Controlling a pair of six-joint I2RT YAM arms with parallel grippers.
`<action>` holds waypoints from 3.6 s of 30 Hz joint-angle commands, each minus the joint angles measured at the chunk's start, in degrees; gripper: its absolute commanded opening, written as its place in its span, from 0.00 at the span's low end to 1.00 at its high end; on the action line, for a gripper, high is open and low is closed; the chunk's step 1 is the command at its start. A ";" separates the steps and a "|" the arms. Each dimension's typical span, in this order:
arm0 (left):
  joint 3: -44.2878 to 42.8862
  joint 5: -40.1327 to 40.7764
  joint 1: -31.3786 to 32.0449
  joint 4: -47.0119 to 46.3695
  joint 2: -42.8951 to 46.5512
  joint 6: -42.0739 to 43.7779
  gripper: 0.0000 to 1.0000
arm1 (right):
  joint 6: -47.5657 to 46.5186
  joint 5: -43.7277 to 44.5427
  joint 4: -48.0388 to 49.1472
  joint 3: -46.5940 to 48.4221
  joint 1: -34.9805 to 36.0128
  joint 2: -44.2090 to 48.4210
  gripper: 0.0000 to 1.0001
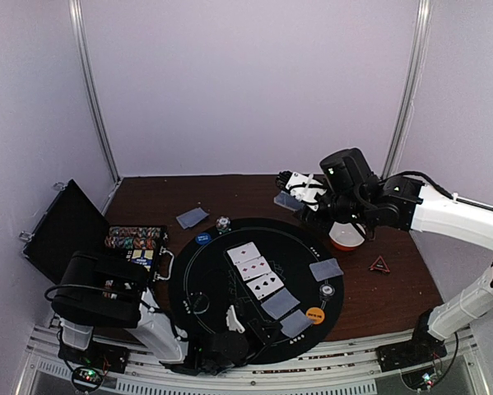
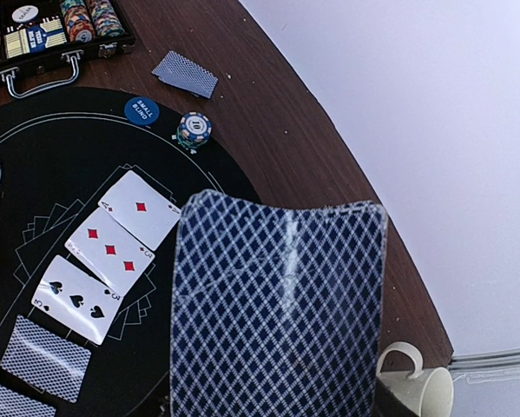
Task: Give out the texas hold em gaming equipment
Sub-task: Place the poker card in the community card area, then place the face-down deck piles at the center of the board.
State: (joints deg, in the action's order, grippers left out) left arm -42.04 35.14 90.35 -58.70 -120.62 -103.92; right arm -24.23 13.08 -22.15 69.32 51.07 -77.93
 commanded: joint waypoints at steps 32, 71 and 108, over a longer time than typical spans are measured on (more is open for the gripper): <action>1.25 4.78 0.18 19.19 9.76 -0.14 0.35 | -1.17 0.53 0.26 -0.46 -0.09 2.17 0.50; -6.42 -7.66 -59.79 53.67 64.02 85.98 0.98 | 44.57 2.67 -21.63 -9.37 -16.96 7.84 0.49; -5.16 -15.45 -74.26 47.41 61.08 89.28 0.98 | 67.30 -6.23 -5.63 -40.48 -16.49 8.72 0.48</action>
State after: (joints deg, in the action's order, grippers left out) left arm -47.24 19.73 16.80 -7.73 -60.82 -15.66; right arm 41.28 7.27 -29.85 29.61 34.37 -67.88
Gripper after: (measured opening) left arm 0.983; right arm 0.473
